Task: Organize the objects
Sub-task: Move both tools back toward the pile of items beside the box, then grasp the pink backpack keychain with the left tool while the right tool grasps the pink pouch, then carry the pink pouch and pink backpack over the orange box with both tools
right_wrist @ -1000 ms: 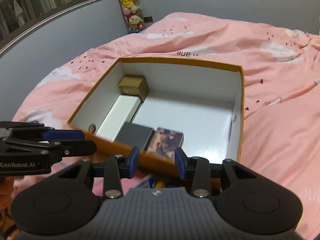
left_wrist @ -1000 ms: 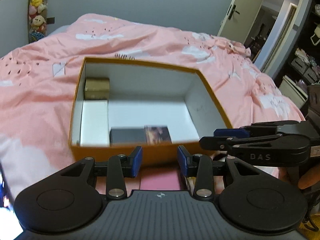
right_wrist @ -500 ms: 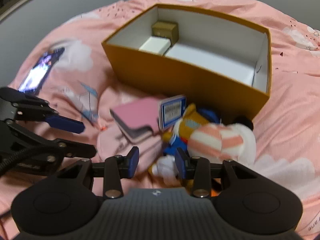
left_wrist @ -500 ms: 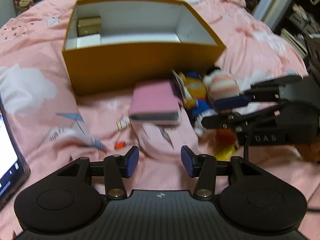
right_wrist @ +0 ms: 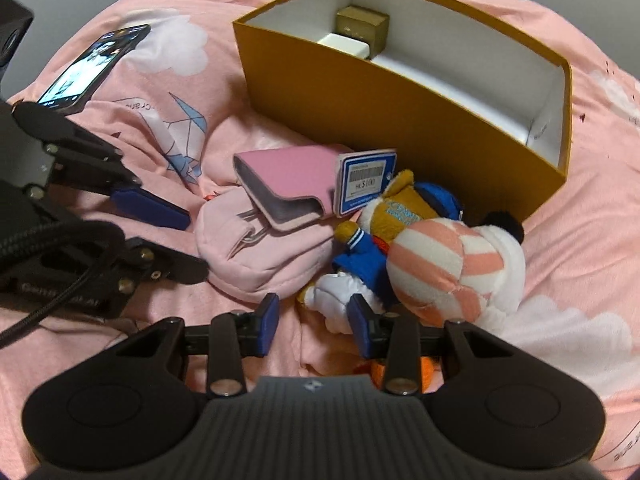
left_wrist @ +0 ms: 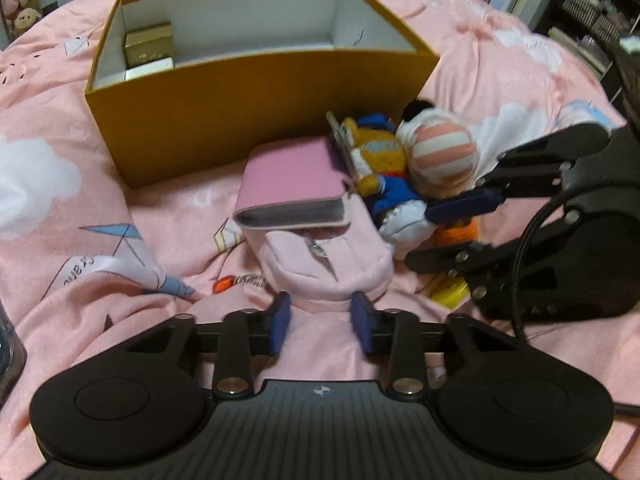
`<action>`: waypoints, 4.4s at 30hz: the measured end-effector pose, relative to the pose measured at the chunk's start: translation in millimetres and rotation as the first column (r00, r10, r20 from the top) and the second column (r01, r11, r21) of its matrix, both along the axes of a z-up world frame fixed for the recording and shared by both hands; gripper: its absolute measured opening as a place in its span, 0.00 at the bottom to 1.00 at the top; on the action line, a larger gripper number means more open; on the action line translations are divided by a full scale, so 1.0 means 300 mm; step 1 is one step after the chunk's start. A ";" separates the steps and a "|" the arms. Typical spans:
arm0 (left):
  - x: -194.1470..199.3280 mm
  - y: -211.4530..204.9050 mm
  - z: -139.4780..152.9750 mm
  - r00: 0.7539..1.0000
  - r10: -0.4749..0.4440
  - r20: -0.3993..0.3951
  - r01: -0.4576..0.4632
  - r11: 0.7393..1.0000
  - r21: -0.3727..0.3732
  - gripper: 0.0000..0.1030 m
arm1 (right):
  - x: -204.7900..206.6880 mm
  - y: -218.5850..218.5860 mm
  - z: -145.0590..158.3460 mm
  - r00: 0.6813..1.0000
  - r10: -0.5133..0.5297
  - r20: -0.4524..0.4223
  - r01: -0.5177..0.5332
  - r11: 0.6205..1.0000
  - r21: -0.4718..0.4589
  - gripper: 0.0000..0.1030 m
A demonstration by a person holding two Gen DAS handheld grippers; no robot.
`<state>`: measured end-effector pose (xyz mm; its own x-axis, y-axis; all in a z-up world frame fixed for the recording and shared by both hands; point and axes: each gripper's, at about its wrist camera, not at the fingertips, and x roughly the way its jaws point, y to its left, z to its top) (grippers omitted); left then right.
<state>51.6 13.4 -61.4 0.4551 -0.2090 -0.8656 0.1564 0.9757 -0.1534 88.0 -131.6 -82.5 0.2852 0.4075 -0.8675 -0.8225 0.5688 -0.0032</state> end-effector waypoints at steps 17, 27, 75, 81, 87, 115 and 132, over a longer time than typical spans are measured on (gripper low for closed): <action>0.044 0.065 0.125 0.969 0.109 0.220 -0.099 0.993 -0.058 0.24 | 0.034 0.116 0.021 0.986 0.091 0.139 -0.100 0.993 0.060 0.29; 0.003 0.118 0.135 0.972 0.133 0.195 -0.130 0.991 -0.028 0.50 | 0.131 0.082 0.085 0.998 -0.014 -0.057 0.027 0.971 0.237 0.17; 0.077 0.223 0.111 0.957 0.285 0.046 -0.284 0.958 -0.026 0.25 | 0.114 0.239 0.072 0.845 0.507 0.169 -0.490 0.862 -0.131 0.42; 0.060 0.241 0.114 0.954 0.298 0.013 -0.298 0.954 -0.019 0.25 | 0.115 0.291 0.076 0.755 0.615 0.227 -0.577 0.788 -0.215 0.41; 0.049 0.259 0.114 0.951 0.309 0.005 -0.309 0.950 -0.037 0.25 | 0.078 0.354 0.062 0.623 0.738 0.260 -0.674 0.675 -0.301 0.40; 0.001 0.269 0.180 0.946 0.317 0.062 -0.310 0.946 -0.098 0.24 | 0.048 0.376 0.099 0.550 0.789 0.273 -0.682 0.613 -0.398 0.21; 0.007 0.261 0.282 0.954 0.277 0.115 -0.269 0.960 -0.085 0.24 | 0.098 0.176 0.307 0.795 0.549 0.257 -0.528 0.836 -0.152 0.20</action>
